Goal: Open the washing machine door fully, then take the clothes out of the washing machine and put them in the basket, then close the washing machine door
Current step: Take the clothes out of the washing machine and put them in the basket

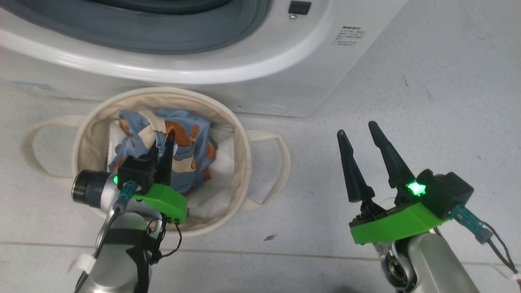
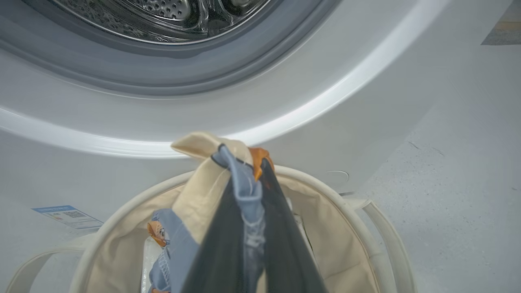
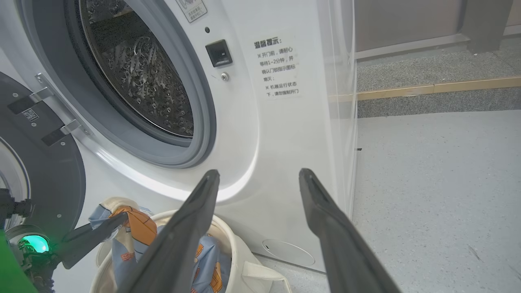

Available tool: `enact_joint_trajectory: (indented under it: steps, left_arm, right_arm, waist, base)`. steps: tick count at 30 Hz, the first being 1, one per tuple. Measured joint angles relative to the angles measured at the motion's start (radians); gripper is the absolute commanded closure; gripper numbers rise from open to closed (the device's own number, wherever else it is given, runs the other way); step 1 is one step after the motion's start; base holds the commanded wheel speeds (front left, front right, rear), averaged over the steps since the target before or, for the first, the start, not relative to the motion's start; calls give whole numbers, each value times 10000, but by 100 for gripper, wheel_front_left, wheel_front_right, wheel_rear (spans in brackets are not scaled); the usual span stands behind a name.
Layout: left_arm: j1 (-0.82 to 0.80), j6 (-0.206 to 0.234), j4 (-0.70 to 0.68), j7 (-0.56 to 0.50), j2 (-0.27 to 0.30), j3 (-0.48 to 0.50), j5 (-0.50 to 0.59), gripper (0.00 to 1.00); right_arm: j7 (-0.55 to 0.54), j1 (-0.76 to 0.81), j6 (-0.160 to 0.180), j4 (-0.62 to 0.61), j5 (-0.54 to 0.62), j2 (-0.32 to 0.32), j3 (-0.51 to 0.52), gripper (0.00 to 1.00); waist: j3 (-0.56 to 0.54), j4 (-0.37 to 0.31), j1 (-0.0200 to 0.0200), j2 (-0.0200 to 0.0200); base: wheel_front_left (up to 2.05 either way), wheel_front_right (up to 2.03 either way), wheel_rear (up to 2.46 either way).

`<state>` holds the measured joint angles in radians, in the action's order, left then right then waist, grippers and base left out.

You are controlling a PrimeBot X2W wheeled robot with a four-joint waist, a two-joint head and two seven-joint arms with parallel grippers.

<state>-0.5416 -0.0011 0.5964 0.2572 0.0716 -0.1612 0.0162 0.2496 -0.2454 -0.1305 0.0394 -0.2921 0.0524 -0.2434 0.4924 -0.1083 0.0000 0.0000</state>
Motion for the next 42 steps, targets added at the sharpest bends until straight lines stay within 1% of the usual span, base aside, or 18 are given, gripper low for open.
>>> enact_joint_trajectory:
  steps: [3,10,15,16,20,21,22,23,24,30,34,36,42]
  left_arm:
    - [-252,4,662,0,58,-98,0,100]
    - [-867,84,1709,0,127,-182,-4,100]
    - [-1058,127,2173,0,127,-244,-6,100]
    - [-1067,201,2253,0,121,-228,-56,100]
    - [-1095,286,2297,0,109,-174,-278,100]
    - [-1118,314,2295,0,109,-157,-299,86]
    - [-1141,366,2259,0,109,-146,-313,23]
    - [-1160,374,2243,0,113,-146,-313,23]
    - [-1165,372,2240,0,111,-151,-313,0]
    - [-1098,359,1797,0,127,-115,-370,0]
    - [-645,368,1212,-2,138,38,-485,0]
    - [-288,552,558,-2,140,69,-458,0]
    - [639,545,-1494,0,-35,84,-593,0]
  right_arm:
    - [0,-108,0,-12,0,0,-40,0]
    - [0,-302,0,-115,-13,0,21,0]
    - [0,-358,0,-115,-13,0,19,0]
    - [0,-360,0,-119,-13,0,19,0]
    - [0,-363,0,-117,-13,0,23,0]
    - [0,-363,0,-115,-13,0,23,0]
    - [0,-364,0,-115,-13,0,23,0]
    - [0,-365,0,-111,-12,0,23,0]
    - [0,-365,0,-104,-12,0,25,0]
    - [0,-367,0,-6,-12,0,40,0]
    - [0,-365,0,59,-12,0,36,0]
    - [0,-360,0,125,-12,0,105,0]
    - [0,-205,0,330,-10,2,267,0]
  waist:
    - [217,-90,0,0]
    - [633,-265,0,0]
    - [724,-260,0,0]
    - [733,-255,0,0]
    - [761,-222,0,0]
    - [757,-205,0,0]
    - [753,-187,0,0]
    - [746,-173,0,0]
    - [728,-157,0,0]
    - [501,-51,0,0]
    - [209,51,0,0]
    - [33,112,0,0]
    - [-605,358,0,0]
  base:
    - [0,0,0]
    - [0,0,0]
    - [0,0,0]
    - [0,0,0]
    - [0,0,0]
    - [0,0,0]
    - [0,0,0]
    - [0,0,0]
    - [0,0,0]
    - [0,0,0]
    - [0,0,0]
    - [0,0,0]
    - [0,0,0]
